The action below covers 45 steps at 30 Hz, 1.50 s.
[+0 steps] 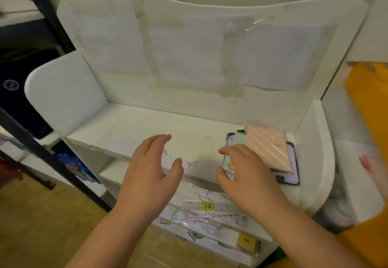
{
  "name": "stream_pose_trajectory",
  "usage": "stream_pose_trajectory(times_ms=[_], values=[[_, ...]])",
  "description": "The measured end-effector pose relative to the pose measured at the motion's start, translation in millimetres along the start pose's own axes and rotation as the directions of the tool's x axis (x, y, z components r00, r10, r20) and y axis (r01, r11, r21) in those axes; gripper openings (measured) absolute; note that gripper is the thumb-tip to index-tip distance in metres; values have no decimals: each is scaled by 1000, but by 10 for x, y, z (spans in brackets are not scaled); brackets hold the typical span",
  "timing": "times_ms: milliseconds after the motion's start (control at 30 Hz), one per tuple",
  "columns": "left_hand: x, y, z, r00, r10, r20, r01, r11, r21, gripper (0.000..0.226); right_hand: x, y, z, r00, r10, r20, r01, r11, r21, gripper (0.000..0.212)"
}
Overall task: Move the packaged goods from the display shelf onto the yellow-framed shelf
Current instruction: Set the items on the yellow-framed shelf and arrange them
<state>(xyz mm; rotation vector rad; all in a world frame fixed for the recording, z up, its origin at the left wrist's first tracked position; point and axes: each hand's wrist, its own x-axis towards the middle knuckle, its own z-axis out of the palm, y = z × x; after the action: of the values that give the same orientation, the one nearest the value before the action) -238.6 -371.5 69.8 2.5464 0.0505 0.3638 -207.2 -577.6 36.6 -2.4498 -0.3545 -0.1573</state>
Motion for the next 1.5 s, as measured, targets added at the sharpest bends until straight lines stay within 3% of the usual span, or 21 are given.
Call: stream_pose_trajectory(times_ms=[133, 300, 467, 533, 733, 967, 1133, 1267, 1400, 1500], values=[[343, -61, 205, 993, 79, 83, -76, 997, -34, 57, 81, 168, 103, 995, 95, 3, -95, 994, -49, 43], [792, -172, 396, 965, 171, 199, -151, 982, -114, 56, 243, 398, 95, 961, 247, -125, -266, 949, -171, 46], [1115, -286, 553, 917, 271, 292, -231, 959, -163, 55, 347, 656, 137, 877, 481, 9, -455, 836, -306, 84], [1204, -339, 598, 898, 313, 309, -265, 946, -187, 55, 380, 684, 166, 837, 548, 10, -520, 799, -302, 89], [1373, -519, 615, 846, 428, 316, -344, 893, -289, 51, 443, 643, 241, 828, 550, -108, -547, 753, -365, 70], [1510, -592, 615, 799, 502, 330, -407, 857, -317, 49, 496, 454, 271, 831, 541, -131, -532, 701, -475, 43], [1492, -613, 707, 771, 527, 358, -414, 841, -348, 48, 451, 374, 134, 797, 477, -371, -591, 741, -319, 31], [1416, -477, 905, 767, 509, 391, -402, 856, -325, 50, 383, 338, 44, 742, 501, -445, -610, 781, -138, 24], [1296, -149, 1236, 731, 502, 463, -421, 865, -273, 72, 301, 183, -115, 581, 526, -622, -615, 783, 88, 31], [1193, 91, 1510, 685, 417, 598, -446, 888, -108, 89, 244, 114, -182, 437, 660, -611, -565, 730, 384, 38]])
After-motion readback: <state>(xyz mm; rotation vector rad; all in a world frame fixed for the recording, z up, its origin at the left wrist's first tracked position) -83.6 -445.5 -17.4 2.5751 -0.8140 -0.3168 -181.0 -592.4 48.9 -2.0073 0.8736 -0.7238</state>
